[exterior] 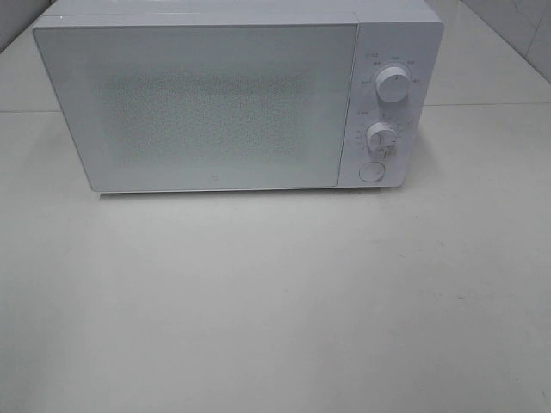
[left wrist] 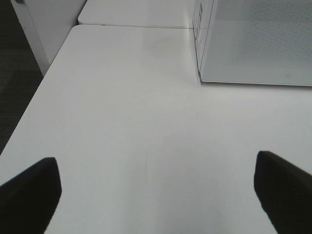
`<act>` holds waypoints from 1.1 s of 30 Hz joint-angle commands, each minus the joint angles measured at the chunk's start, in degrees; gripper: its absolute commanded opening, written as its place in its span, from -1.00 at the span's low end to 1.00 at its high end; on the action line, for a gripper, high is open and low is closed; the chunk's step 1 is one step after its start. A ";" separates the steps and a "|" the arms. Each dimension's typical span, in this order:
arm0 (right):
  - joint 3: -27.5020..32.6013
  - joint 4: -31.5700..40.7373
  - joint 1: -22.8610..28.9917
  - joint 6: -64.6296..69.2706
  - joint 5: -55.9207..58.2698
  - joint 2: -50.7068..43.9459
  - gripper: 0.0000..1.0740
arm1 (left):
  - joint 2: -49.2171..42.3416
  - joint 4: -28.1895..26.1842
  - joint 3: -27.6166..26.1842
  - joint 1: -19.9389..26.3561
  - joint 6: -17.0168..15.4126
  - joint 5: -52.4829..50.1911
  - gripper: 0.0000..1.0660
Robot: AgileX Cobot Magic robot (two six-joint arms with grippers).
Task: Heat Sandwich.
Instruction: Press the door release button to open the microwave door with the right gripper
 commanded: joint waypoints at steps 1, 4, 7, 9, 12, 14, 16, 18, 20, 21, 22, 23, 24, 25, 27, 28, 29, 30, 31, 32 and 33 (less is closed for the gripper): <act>0.11 -0.06 -0.17 -0.46 -0.57 -1.38 0.40 | -1.43 -0.23 0.17 0.11 0.11 -0.06 0.90; 0.11 -0.06 -0.17 -0.46 -0.57 -1.38 0.40 | -1.43 -0.23 0.17 0.11 0.11 -0.06 0.90; 0.11 -0.06 -0.17 -0.46 -0.57 -1.38 0.40 | -1.43 -0.23 0.17 0.11 0.11 -0.06 0.90; 0.11 -0.06 -0.17 -0.46 -0.57 -1.38 0.40 | -1.43 -0.23 0.17 0.11 0.11 -0.06 0.90; 0.11 -0.11 -0.17 -0.46 -0.63 -1.38 0.40 | -1.43 -0.23 0.17 0.11 0.11 -0.06 0.90; 0.06 -0.11 -0.17 -0.46 -0.63 -1.38 0.40 | -1.43 -0.23 0.17 0.11 0.11 -0.06 0.90; -0.74 0.34 -0.17 -0.46 -0.74 -1.32 0.40 | -1.43 -0.23 0.17 0.11 0.11 -0.06 0.90; -1.20 0.57 -0.17 -0.46 -0.80 -1.20 0.40 | -1.43 -0.23 0.17 0.11 0.11 -0.06 0.90; -2.23 0.69 -0.17 -0.46 -0.80 -0.46 0.40 | -1.43 -0.23 0.17 0.11 0.11 -0.06 0.90; -3.32 0.80 -0.17 -0.46 -0.86 0.97 0.40 | -1.43 -0.23 0.17 0.11 0.11 -0.06 0.90; -3.78 0.86 -0.17 -0.46 -1.03 1.83 0.40 | -1.43 -0.23 0.17 0.11 0.11 -0.06 0.90; -4.01 0.97 -0.17 -0.46 -1.38 2.58 0.40 | -1.43 -0.23 0.17 0.11 0.11 -0.06 0.90; -4.01 0.97 -0.17 -0.46 -1.38 2.58 0.40 | -1.43 -0.23 0.17 0.11 0.11 -0.06 0.90; -4.07 0.97 -0.17 -0.46 -1.95 3.50 0.40 | -1.43 -0.23 0.17 0.11 0.11 -0.06 0.90; -4.07 0.97 -0.17 -0.46 -4.76 6.25 0.40 | -1.43 -0.23 0.17 0.11 0.11 -0.06 0.90; -4.07 0.97 -0.17 -0.46 -5.73 7.28 0.40 | -1.43 -0.23 0.17 0.11 0.11 -0.06 0.90; -4.07 0.97 -0.17 -0.46 -5.73 7.28 0.40 | -1.43 -0.23 0.17 0.11 0.11 -0.06 0.90; -4.07 0.97 -0.17 -0.46 -6.99 8.37 0.40 | -1.43 -0.23 0.17 0.11 0.11 -0.06 0.90; -4.07 0.97 -0.17 -0.34 -9.57 10.26 0.40 | -1.43 -0.23 0.17 0.11 0.11 -0.06 0.90; -4.07 0.97 -0.17 -0.29 -10.89 11.40 0.40 | -1.43 -0.23 0.17 0.11 0.11 -0.06 0.90; -4.07 0.97 -0.17 -0.29 -11.92 12.26 0.40 | -1.43 -0.23 0.17 0.11 0.11 -0.06 0.90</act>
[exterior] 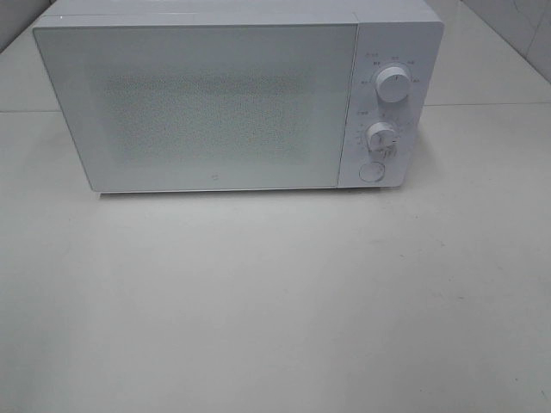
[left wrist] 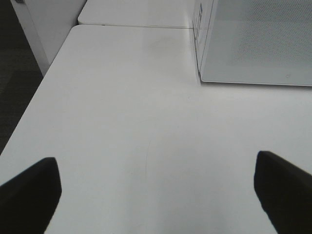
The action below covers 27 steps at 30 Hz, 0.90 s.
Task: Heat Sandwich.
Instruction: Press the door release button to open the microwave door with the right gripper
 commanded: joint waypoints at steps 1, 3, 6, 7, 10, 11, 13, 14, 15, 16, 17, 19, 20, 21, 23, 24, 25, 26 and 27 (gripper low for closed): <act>-0.40 -0.06 -0.17 -0.29 -3.84 2.18 0.40 | -1.43 -0.23 0.17 0.11 0.11 -0.06 0.90; -0.40 -0.06 -0.17 -0.29 -6.42 4.47 0.40 | -1.43 -0.23 0.17 0.11 0.11 -0.06 0.90; -0.40 -0.06 -0.17 -0.29 -9.91 8.08 0.40 | -1.43 -0.23 0.17 0.11 0.11 -0.06 0.90; -0.40 -0.06 -0.17 -0.29 -11.12 9.11 0.40 | -1.43 -0.23 0.17 0.11 0.11 -0.06 0.90; -0.40 -0.06 -0.17 -0.29 -15.47 14.21 0.40 | -1.43 -0.23 0.17 0.11 0.11 -0.06 0.90; -0.40 -0.06 -0.17 -0.29 -15.47 14.21 0.40 | -1.43 -0.23 0.17 0.11 0.11 -0.06 0.90; -0.40 -0.06 -0.17 -0.11 -18.74 17.93 0.40 | -1.43 -0.23 0.17 0.11 0.11 -0.06 0.90; -0.40 -0.06 -0.17 -0.11 -19.82 19.25 0.40 | -1.43 -0.23 0.17 0.11 0.11 -0.06 0.90; -0.40 -0.06 -0.17 -0.11 -20.57 20.34 0.40 | -1.43 -0.23 0.17 0.11 0.11 -0.06 0.90; -0.40 -0.06 -0.17 -0.11 -20.57 20.34 0.40 | -1.43 -0.23 0.17 0.11 0.11 -0.06 0.90; -0.40 -0.06 -0.17 -0.11 -21.66 21.66 0.40 | -1.43 -0.23 0.17 0.11 0.11 -0.06 0.90; -0.40 -0.06 -0.17 -0.11 -24.81 25.38 0.40 | -1.43 -0.23 0.17 0.11 0.11 -0.06 0.90; -0.40 -0.06 -0.17 -0.17 -25.84 26.64 0.40 | -1.43 -0.23 0.17 0.11 0.11 -0.06 0.90; -0.40 -0.06 -0.17 -0.17 -25.84 26.64 0.40 | -1.43 -0.23 0.17 0.11 0.11 -0.06 0.90; -0.40 -0.06 -0.17 -0.11 -30.42 30.31 0.40 | -1.43 -0.23 0.17 0.11 0.11 -0.06 0.90; -0.40 -0.06 -0.17 -0.11 -32.09 31.63 0.40 | -1.43 -0.23 0.17 0.11 0.11 -0.06 0.90; -0.40 -0.06 -0.17 -0.11 -33.40 32.66 0.40 | -1.43 -0.23 0.17 0.11 0.11 -0.06 0.90; -0.40 -0.06 -0.17 -0.11 -33.40 32.66 0.40 | -1.43 -0.23 0.17 0.11 0.11 -0.06 0.90; -0.40 -0.06 -0.17 -0.11 -35.12 33.98 0.40 | -1.43 -0.23 0.17 0.11 0.11 -0.06 0.90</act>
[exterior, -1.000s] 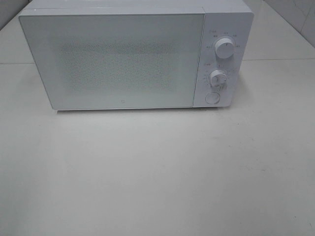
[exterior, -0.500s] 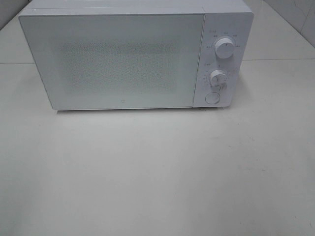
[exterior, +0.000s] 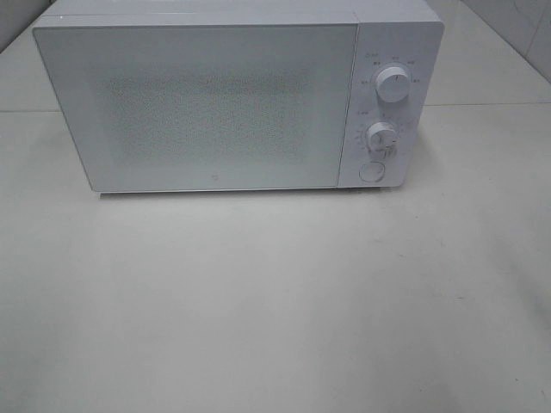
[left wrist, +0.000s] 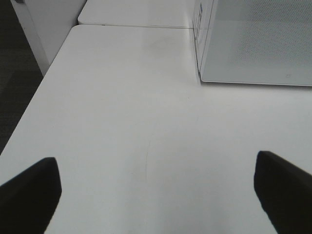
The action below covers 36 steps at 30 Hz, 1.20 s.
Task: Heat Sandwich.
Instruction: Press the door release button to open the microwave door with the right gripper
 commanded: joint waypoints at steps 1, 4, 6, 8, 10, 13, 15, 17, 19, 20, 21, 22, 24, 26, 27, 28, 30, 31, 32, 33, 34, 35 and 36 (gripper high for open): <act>-0.40 -0.06 -0.17 -0.11 -7.79 5.21 0.40 | -1.43 -0.23 0.17 0.11 0.11 -0.06 0.90; -0.40 -0.06 -0.17 -0.11 -10.83 7.62 0.40 | -1.43 -0.23 0.17 0.11 0.11 -0.06 0.90; -0.40 -0.11 -0.17 -0.11 -14.67 11.23 0.40 | -1.43 -0.23 0.17 0.11 0.11 -0.06 0.90; -0.40 -0.11 -0.17 -0.11 -17.07 13.58 0.40 | -1.43 -0.23 0.17 0.11 0.11 -0.06 0.90; -0.40 -0.11 -0.17 -0.17 -18.45 14.84 0.40 | -1.43 -0.23 0.17 0.11 0.11 -0.06 0.90; -0.40 -0.29 -0.17 -0.29 -23.84 19.65 0.40 | -1.43 -0.23 0.17 0.11 0.11 -0.06 0.90; 0.57 -0.29 -0.11 -0.52 -28.59 21.94 0.40 | -1.43 -0.23 0.17 0.11 0.11 -0.06 0.90; 2.01 -0.23 0.11 -1.15 -33.86 23.84 0.40 | -1.43 -0.23 0.17 0.11 0.11 -0.06 0.90; 4.53 0.46 0.23 -2.92 -42.00 26.47 0.40 | -1.43 -0.23 0.17 0.11 0.11 -0.06 0.90; 4.53 0.46 0.23 -2.92 -42.00 26.47 0.40 | -1.43 -0.23 0.17 0.11 0.11 -0.06 0.90; 5.33 0.80 0.23 -3.38 -44.35 27.22 0.40 | -1.43 -0.23 0.17 0.11 0.11 -0.06 0.90; 6.02 1.72 0.23 -3.84 -46.29 28.13 0.40 | -1.43 -0.23 0.17 0.11 0.11 -0.06 0.90; 7.73 5.27 0.23 -5.84 -51.22 30.48 0.40 | -1.43 -0.23 0.17 0.11 0.11 -0.06 0.90; 8.25 6.30 0.23 -6.59 -52.65 31.28 0.40 | -1.43 -0.23 0.17 0.11 0.11 -0.06 0.90; 8.88 7.73 0.63 -7.45 -54.55 32.20 0.40 | -1.43 -0.23 0.17 0.11 0.11 -0.06 0.90; 10.08 11.12 2.41 -10.14 -58.56 33.92 0.40 | -1.43 -0.23 0.17 0.11 0.11 -0.06 0.90; 10.66 12.83 3.50 -11.63 -60.62 34.72 0.40 | -1.43 -0.23 0.17 0.11 0.11 -0.06 0.90; 11.06 14.67 4.47 -12.72 -62.17 35.41 0.40 | -1.43 -0.23 0.17 0.11 0.11 -0.06 0.90; 11.57 16.73 5.79 -14.04 -64.17 36.27 0.40 | -1.43 -0.23 0.17 0.11 0.11 -0.06 0.90; 12.15 20.34 8.14 -16.21 -67.27 37.93 0.40 | -1.43 -0.23 0.17 0.11 0.11 -0.06 0.90; 12.15 20.34 8.14 -16.21 -67.27 37.93 0.40 | -1.43 -0.23 0.17 0.11 0.11 -0.06 0.90; 12.32 22.17 9.40 -17.07 -68.64 38.85 0.40 | -1.43 -0.23 0.17 0.11 0.11 -0.06 0.90; 12.49 23.55 10.60 -17.76 -70.13 39.71 0.40 | -1.43 -0.23 0.17 0.11 0.11 -0.06 0.90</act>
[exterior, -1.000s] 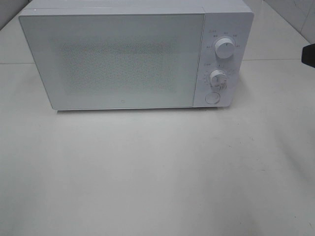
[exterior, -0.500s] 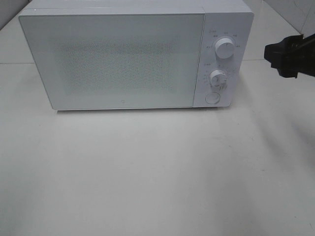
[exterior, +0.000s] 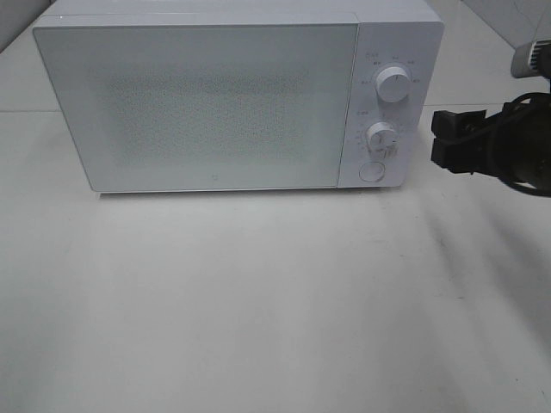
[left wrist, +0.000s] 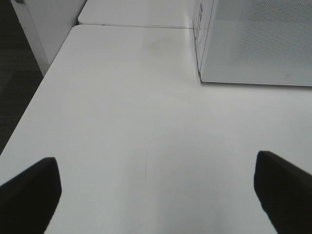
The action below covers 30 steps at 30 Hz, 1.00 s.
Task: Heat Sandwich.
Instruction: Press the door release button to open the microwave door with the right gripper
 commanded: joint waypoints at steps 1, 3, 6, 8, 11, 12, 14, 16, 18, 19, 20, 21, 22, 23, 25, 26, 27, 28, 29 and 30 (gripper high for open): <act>0.69 6.19 3.90 -3.78 -6.53 2.52 0.40 | -1.43 -0.23 0.17 0.11 0.11 -0.06 0.90; 0.74 9.34 6.93 -3.90 -9.22 4.76 0.40 | -1.43 -0.23 0.17 0.11 0.11 -0.06 0.90; 0.74 11.52 9.63 -3.90 -11.12 6.99 0.40 | -1.43 -0.23 0.17 0.11 0.11 -0.06 0.90; 0.74 12.38 10.60 -3.90 -12.09 7.85 0.40 | -1.43 -0.23 0.17 0.11 0.11 -0.06 0.90; 0.74 16.04 13.87 -3.90 -15.01 11.06 0.40 | -1.43 -0.23 0.17 0.11 0.11 -0.06 0.90; 0.74 17.02 14.73 -3.90 -15.64 11.92 0.40 | -1.43 -0.23 0.17 0.11 0.11 -0.06 0.90; 0.74 17.93 15.53 -3.90 -16.04 12.66 0.40 | -1.43 -0.23 0.17 0.11 0.11 -0.06 0.90; 0.74 19.65 17.48 -3.90 -16.96 14.67 0.40 | -1.43 -0.23 0.17 0.11 0.11 -0.06 0.90; 0.74 20.17 18.05 -3.90 -17.02 15.24 0.40 | -1.43 -0.23 0.17 0.11 0.11 -0.06 0.90; 0.74 20.63 18.68 -3.84 -17.48 15.81 0.40 | -1.43 -0.23 0.17 0.11 0.11 -0.06 0.90; 0.69 21.72 19.77 -3.78 -18.11 16.62 0.40 | -1.43 -0.23 0.17 0.11 0.11 -0.06 0.90; 0.69 22.12 20.11 -3.72 -18.22 16.96 0.40 | -1.43 -0.23 0.17 0.11 0.11 -0.06 0.90; 0.69 22.63 20.51 -3.67 -18.62 17.25 0.40 | -1.43 -0.23 0.17 0.11 0.11 -0.06 0.90; 0.69 22.63 20.51 -3.67 -18.62 17.25 0.40 | -1.43 -0.23 0.17 0.11 0.11 -0.06 0.90; 0.69 23.89 21.83 -3.32 -19.19 18.39 0.40 | -1.43 -0.23 0.17 0.11 0.11 -0.06 0.90; 0.69 24.18 22.06 -3.27 -19.25 18.68 0.40 | -1.43 -0.23 0.17 0.11 0.11 -0.06 0.90; 0.69 24.69 22.52 -3.27 -19.25 19.02 0.40 | -1.43 -0.23 0.17 0.11 0.11 -0.06 0.90; 0.69 24.69 22.52 -3.27 -19.25 19.02 0.40 | -1.43 -0.23 0.17 0.11 0.11 -0.06 0.90; 0.69 25.15 22.98 -3.27 -19.25 19.19 0.40 | -1.43 -0.23 0.17 0.11 0.11 -0.06 0.90; 0.69 25.50 23.26 -3.27 -19.25 19.42 0.40 | -1.43 -0.23 0.17 0.11 0.11 -0.06 0.90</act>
